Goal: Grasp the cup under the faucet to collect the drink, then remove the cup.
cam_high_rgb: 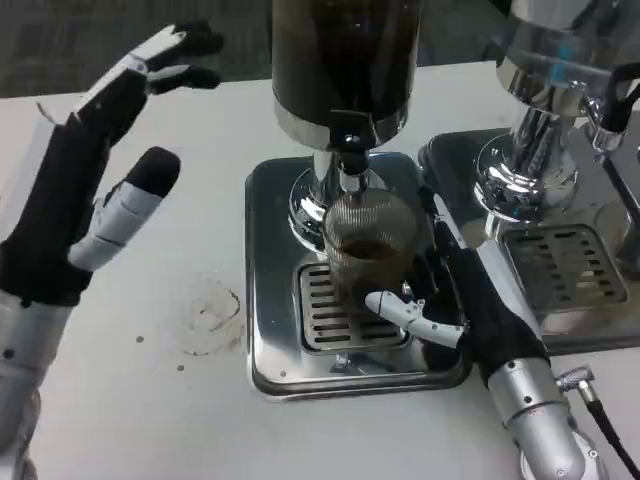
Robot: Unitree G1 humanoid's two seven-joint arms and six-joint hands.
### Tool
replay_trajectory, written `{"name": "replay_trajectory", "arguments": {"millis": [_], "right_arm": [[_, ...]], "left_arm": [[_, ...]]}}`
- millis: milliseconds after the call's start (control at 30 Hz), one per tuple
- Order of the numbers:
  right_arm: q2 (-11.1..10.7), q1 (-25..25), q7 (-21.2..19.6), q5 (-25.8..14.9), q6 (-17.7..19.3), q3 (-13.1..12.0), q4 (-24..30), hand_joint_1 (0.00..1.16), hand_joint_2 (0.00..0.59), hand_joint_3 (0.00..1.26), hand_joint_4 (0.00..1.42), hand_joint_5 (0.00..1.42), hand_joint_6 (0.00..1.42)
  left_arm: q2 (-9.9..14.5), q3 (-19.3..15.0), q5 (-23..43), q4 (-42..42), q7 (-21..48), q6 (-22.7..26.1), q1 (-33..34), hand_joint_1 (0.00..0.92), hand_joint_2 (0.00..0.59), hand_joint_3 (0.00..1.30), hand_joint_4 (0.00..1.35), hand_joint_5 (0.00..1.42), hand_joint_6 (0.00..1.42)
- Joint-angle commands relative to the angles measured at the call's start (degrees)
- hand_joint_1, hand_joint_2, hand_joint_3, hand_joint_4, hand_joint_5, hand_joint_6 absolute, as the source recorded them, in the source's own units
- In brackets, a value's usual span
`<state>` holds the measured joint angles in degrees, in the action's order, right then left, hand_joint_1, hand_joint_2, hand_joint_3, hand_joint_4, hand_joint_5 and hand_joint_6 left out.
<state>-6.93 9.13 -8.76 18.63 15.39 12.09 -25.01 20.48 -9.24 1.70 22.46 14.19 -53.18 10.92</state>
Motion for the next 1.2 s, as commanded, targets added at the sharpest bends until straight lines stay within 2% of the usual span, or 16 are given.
{"name": "replay_trajectory", "arguments": {"millis": [33, 367, 600, 900, 1067, 1200], "right_arm": [[1.1, 0.9, 0.9, -1.2, 2.5, 0.1, -1.3, 0.64, 0.183, 0.00, 0.00, 0.00, 0.08], [2.2, 3.6, 1.7, -3.0, 7.6, 0.0, -7.9, 0.68, 0.175, 0.00, 0.00, 0.00, 0.11], [2.6, 5.3, 1.9, -2.4, 8.4, 0.7, -9.9, 0.69, 0.174, 0.00, 0.00, 0.00, 0.11], [2.4, 4.4, -0.1, 0.3, 8.1, 1.7, -7.3, 0.69, 0.174, 0.00, 0.00, 0.00, 0.11], [2.0, 3.0, -1.4, 2.4, 6.5, 2.1, -4.0, 0.69, 0.174, 0.00, 0.00, 0.00, 0.12], [2.0, 2.1, -1.7, 2.6, 5.2, 1.6, -2.7, 0.69, 0.174, 0.00, 0.00, 0.00, 0.12]], "left_arm": [[1.3, -1.9, -1.6, 3.7, -1.8, 0.5, -3.4, 0.000, 0.145, 0.30, 0.16, 0.34, 0.24], [2.1, -2.1, -4.6, 13.8, -4.4, -0.8, -7.1, 0.000, 0.151, 0.29, 0.16, 0.33, 0.24], [2.7, -1.1, -7.8, 19.3, -6.8, -1.6, -7.3, 0.000, 0.151, 0.29, 0.16, 0.33, 0.24], [3.0, -0.1, -9.6, 23.8, -9.0, -2.2, -7.3, 0.000, 0.152, 0.29, 0.16, 0.32, 0.24], [3.0, 0.2, -9.6, 24.4, -9.2, -2.2, -7.3, 0.000, 0.155, 0.29, 0.16, 0.32, 0.24], [3.0, 0.7, -9.7, 24.5, -9.4, -2.1, -7.2, 0.000, 0.157, 0.29, 0.16, 0.33, 0.24]]}}
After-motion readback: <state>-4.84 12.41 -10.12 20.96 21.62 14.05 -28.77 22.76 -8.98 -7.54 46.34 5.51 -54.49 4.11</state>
